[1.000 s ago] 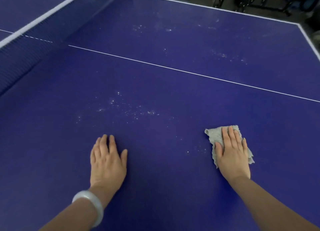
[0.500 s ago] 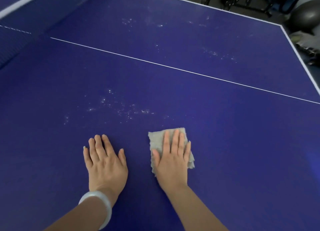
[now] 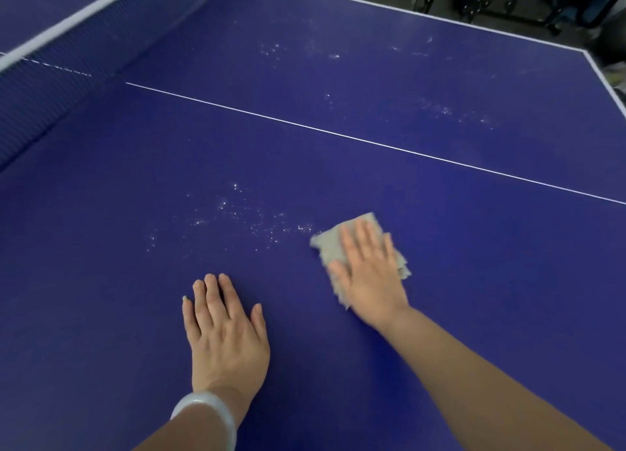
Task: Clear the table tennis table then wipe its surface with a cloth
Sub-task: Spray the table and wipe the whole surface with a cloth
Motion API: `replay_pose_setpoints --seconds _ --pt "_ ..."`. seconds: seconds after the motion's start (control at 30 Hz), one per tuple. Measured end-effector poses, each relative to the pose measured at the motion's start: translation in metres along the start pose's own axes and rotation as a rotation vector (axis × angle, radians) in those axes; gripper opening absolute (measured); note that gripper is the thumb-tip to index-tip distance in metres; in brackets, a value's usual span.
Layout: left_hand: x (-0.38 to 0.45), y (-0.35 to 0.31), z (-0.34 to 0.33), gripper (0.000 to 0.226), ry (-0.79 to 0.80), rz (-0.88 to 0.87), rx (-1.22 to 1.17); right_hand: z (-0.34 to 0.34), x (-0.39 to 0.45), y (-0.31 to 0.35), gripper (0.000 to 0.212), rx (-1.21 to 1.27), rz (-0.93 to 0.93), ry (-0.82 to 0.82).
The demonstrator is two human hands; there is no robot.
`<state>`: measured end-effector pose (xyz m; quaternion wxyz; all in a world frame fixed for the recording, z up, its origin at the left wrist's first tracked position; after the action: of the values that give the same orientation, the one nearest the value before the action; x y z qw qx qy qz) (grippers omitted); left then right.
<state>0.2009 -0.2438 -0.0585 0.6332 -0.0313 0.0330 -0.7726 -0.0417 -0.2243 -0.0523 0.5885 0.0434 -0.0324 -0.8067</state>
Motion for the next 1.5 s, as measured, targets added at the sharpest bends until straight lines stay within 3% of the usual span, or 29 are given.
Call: replay_pose_setpoints --seconds 0.07,0.13,0.27,0.33,0.4,0.53,0.6,0.7,0.77,0.83,0.9,1.03,1.13,1.2,1.27,1.33,1.43,1.5 --pt "0.0 0.0 0.0 0.071 -0.012 -0.004 -0.001 -0.002 -0.024 0.027 0.063 -0.013 0.273 0.038" --pt "0.0 -0.001 0.002 0.071 -0.028 -0.005 -0.008 0.001 -0.022 -0.008 0.061 -0.048 0.24 0.02" --pt "0.0 -0.001 0.002 0.07 -0.029 -0.011 -0.006 0.015 0.002 -0.144 0.064 -0.041 -0.507 -0.038" --pt "0.0 -0.002 0.002 0.07 -0.024 -0.012 -0.004 0.015 0.015 -0.157 0.065 0.047 -0.73 0.001" --pt "0.0 -0.001 0.001 0.07 -0.015 -0.009 0.002 0.015 0.042 -0.117 0.064 0.02 -0.604 0.012" --pt "0.002 -0.001 -0.001 0.07 -0.002 0.006 0.012 0.001 0.045 0.019 0.055 0.059 0.182 0.15" --pt "0.002 0.0 0.0 0.07 0.0 0.008 0.016 0.002 0.043 0.009 0.055 0.053 0.259 0.192" --pt "0.001 -0.001 0.001 0.069 -0.007 0.012 0.01 0.013 0.077 -0.08 0.059 -0.045 -0.105 0.063" --pt "0.001 -0.001 0.001 0.069 -0.005 0.018 0.013 0.021 0.101 -0.131 0.055 0.016 -0.393 0.039" --pt "0.002 -0.001 0.0 0.069 -0.007 0.018 0.016 0.025 0.125 -0.144 0.057 0.09 -0.561 0.068" --pt "0.002 -0.001 0.001 0.069 -0.007 0.026 0.017 0.024 0.155 -0.128 0.058 0.107 -0.6 0.086" --pt "0.004 -0.001 0.0 0.069 -0.004 0.04 0.035 0.007 0.2 -0.011 0.057 0.058 -0.252 0.121" --pt "0.003 0.001 0.0 0.069 -0.001 0.05 0.044 -0.004 0.16 0.091 0.055 0.043 0.124 0.122" --pt "0.003 0.001 0.001 0.069 0.001 0.057 0.047 -0.007 0.119 0.113 0.055 0.045 0.333 0.128" --pt "0.002 0.001 0.002 0.069 -0.001 0.058 0.043 -0.008 0.103 0.083 0.056 -0.012 0.412 0.131" --pt "0.002 0.0 0.002 0.069 -0.005 0.052 0.032 -0.001 0.107 0.014 0.057 -0.062 0.219 0.066" --pt "0.002 0.0 0.002 0.069 -0.001 0.056 0.023 0.016 0.085 -0.098 0.058 0.005 -0.28 -0.001" --pt "0.002 0.0 0.001 0.068 0.006 0.059 0.021 0.014 0.057 -0.113 0.059 0.051 -0.472 0.01"
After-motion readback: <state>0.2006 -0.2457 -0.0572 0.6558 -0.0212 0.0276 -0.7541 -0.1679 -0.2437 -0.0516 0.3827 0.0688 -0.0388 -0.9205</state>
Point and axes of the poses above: each hand's wrist, its own x-axis towards the middle knuckle, its own z-axis out of the back of the hand, y = z × x, the point moved 8 cm from there along x, towards the middle knuckle, and after that the axes turned 1 degree about z, right-handed, at the moved point
